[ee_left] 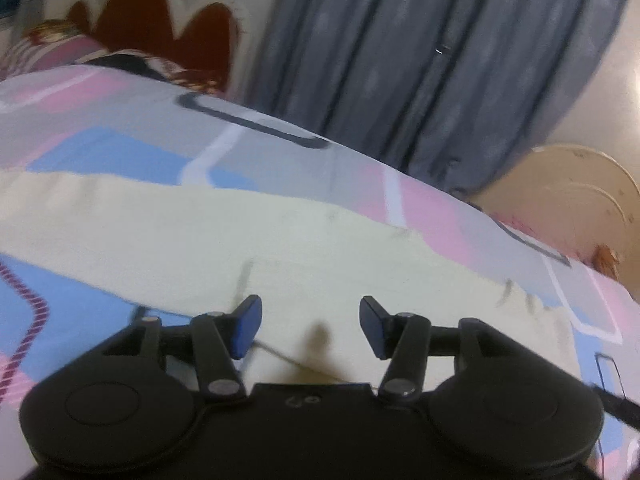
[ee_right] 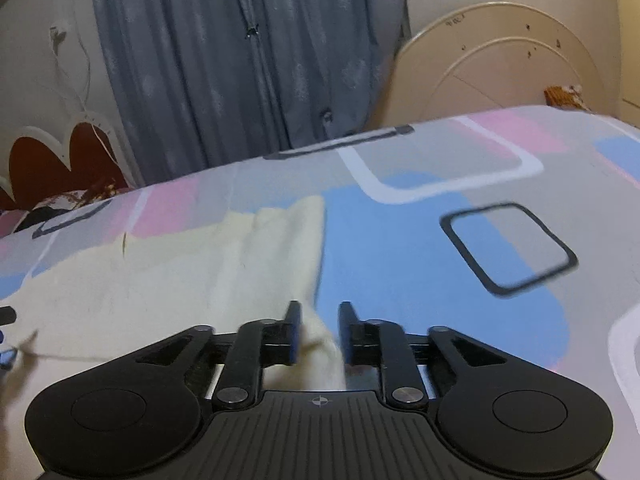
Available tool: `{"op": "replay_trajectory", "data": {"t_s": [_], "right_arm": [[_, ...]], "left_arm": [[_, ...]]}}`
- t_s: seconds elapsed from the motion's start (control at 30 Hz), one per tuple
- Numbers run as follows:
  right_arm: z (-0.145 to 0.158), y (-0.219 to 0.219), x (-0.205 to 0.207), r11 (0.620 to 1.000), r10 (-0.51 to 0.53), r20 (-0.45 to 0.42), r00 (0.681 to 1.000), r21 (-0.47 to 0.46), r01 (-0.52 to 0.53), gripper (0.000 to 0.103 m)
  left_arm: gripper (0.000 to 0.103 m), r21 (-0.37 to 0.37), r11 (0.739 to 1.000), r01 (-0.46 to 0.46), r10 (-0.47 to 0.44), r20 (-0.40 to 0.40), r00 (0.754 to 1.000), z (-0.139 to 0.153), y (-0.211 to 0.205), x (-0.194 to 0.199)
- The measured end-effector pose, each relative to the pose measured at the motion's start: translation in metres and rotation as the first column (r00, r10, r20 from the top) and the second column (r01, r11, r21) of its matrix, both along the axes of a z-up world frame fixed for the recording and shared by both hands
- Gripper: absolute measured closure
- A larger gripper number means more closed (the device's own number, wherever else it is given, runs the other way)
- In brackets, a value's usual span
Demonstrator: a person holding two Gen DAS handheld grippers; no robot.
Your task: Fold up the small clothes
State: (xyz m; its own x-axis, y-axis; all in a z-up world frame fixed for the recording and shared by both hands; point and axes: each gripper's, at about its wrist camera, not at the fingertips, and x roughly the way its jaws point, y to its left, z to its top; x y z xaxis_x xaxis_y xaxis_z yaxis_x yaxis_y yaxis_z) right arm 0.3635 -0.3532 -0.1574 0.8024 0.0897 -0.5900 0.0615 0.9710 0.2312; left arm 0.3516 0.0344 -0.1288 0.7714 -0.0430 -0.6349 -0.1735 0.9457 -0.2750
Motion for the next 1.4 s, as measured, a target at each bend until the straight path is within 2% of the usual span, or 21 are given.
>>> {"op": "replay_trajectory", "data": {"t_s": [0.03, 0.1, 0.17, 0.2, 0.33, 0.43, 0.5, 0.6, 0.67, 0.8, 0.9, 1.0, 1.07, 1.13, 1.2, 1.27, 1.3, 1.33, 1.37, 1.4], "right_arm": [[-0.003, 0.001, 0.01, 1.0, 0.008, -0.011, 1.0, 0.006, -0.008, 0.053], [-0.011, 0.003, 0.026, 1.0, 0.024, -0.031, 0.999, 0.014, -0.023, 0.053], [-0.019, 0.0, 0.036, 0.998, 0.037, -0.063, 0.997, 0.061, -0.033, 0.076], [-0.023, -0.002, 0.038, 0.996, 0.038, -0.08, 0.996, 0.083, -0.032, 0.094], [-0.027, -0.018, 0.034, 0.997, -0.035, -0.077, 0.996, 0.065, 0.04, 0.094], [-0.022, -0.016, 0.033, 0.999, -0.043, -0.069, 0.997, 0.022, 0.044, 0.094], [-0.014, -0.012, 0.029, 0.997, -0.071, -0.029, 0.997, -0.021, 0.07, 0.094], [-0.004, -0.002, 0.032, 0.999, -0.026, 0.028, 0.999, -0.034, 0.027, 0.093], [-0.006, 0.009, 0.044, 0.999, 0.011, 0.024, 1.0, -0.049, -0.01, 0.094], [-0.023, 0.022, 0.068, 0.993, 0.047, -0.028, 0.998, -0.103, -0.05, 0.094], [-0.029, 0.017, 0.072, 0.993, 0.043, -0.033, 0.999, -0.111, -0.047, 0.094], [-0.022, 0.019, 0.065, 0.992, 0.037, -0.031, 0.999, -0.122, -0.04, 0.093], [-0.017, 0.029, 0.058, 0.989, 0.08, -0.004, 0.997, -0.128, -0.08, 0.093], [-0.027, 0.039, 0.061, 0.981, 0.103, -0.066, 0.993, -0.157, -0.112, 0.09], [-0.029, 0.041, 0.058, 0.979, 0.1, -0.063, 0.993, -0.174, -0.11, 0.089], [-0.021, 0.041, 0.054, 0.983, 0.1, -0.065, 0.993, -0.146, -0.108, 0.083], [-0.015, 0.04, 0.051, 0.986, 0.112, -0.049, 0.993, -0.117, -0.117, 0.073], [-0.01, 0.041, 0.045, 0.987, 0.125, -0.031, 0.992, -0.098, -0.128, 0.057], [-0.006, 0.044, 0.04, 0.985, 0.14, -0.016, 0.99, -0.099, -0.141, 0.05], [-0.001, 0.049, 0.036, 0.982, 0.158, -0.003, 0.987, -0.109, -0.157, 0.048]], "left_arm": [[0.051, -0.003, 1.0, 0.007, -0.007, -0.003, 1.0, -0.001, -0.004, 0.004], [0.051, -0.015, 1.0, 0.019, -0.02, -0.016, 1.0, -0.008, -0.011, 0.011], [0.051, -0.013, 0.999, 0.034, -0.034, -0.043, 0.998, -0.018, -0.017, 0.018], [0.051, -0.014, 0.999, 0.042, -0.043, -0.056, 0.997, -0.024, -0.019, 0.02], [0.049, 0.05, 0.995, 0.082, -0.079, -0.062, 0.995, -0.035, -0.029, 0.021], [0.049, 0.029, 0.997, 0.07, -0.068, -0.065, 0.996, -0.03, -0.025, 0.019], [0.047, 0.023, 0.998, 0.058, -0.057, -0.03, 0.998, -0.023, -0.023, 0.017], [0.043, 0.03, 0.998, 0.061, -0.06, -0.023, 0.998, -0.023, -0.027, 0.021], [0.043, 0.028, 0.997, 0.066, -0.065, -0.053, 0.997, -0.033, -0.029, 0.026], [0.042, 0.11, 0.988, 0.105, -0.101, -0.041, 0.994, -0.039, -0.036, 0.027], [0.044, 0.096, 0.99, 0.107, -0.103, -0.043, 0.994, -0.036, -0.031, 0.025], [0.044, 0.097, 0.992, 0.082, -0.08, -0.024, 0.996, -0.028, -0.029, 0.022], [0.044, 0.096, 0.993, 0.072, -0.068, -0.044, 0.997, -0.033, -0.026, 0.026], [0.044, 0.098, 0.992, 0.078, -0.073, -0.054, 0.996, -0.034, -0.025, 0.027], [0.044, 0.111, 0.99, 0.09, -0.082, -0.073, 0.994, -0.027, -0.027, 0.026], [0.041, 0.102, 0.992, 0.077, -0.07, -0.067, 0.995, -0.018, -0.023, 0.02], [0.035, 0.107, 0.992, 0.068, -0.061, -0.067, 0.996, -0.014, -0.022, 0.018], [0.031, 0.117, 0.992, 0.057, -0.049, -0.07, 0.996, -0.011, -0.02, 0.016], [0.026, 0.128, 0.991, 0.046, -0.037, -0.073, 0.997, -0.007, -0.017, 0.013], [0.025, 0.137, 0.99, 0.036, -0.026, -0.073, 0.997, -0.004, -0.015, 0.011]]}}
